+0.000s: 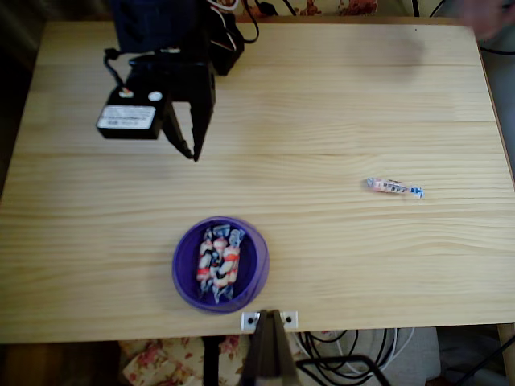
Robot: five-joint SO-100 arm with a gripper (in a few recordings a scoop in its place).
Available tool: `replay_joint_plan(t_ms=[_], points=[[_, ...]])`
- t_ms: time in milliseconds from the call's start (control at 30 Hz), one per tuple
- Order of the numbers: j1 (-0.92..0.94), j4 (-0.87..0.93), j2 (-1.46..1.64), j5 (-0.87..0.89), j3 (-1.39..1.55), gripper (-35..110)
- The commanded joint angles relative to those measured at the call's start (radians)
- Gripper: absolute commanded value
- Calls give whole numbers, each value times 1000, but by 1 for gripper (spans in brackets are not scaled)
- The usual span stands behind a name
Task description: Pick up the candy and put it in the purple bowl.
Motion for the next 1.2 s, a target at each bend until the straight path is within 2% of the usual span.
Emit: replay_joint_plan(t_ms=[0,833,1000,1167], points=[[20,3,15,8,-26,0],[21,3,15,9,-26,0],[103,6,15,72,-26,0],[69,6,15,37,-26,0]])
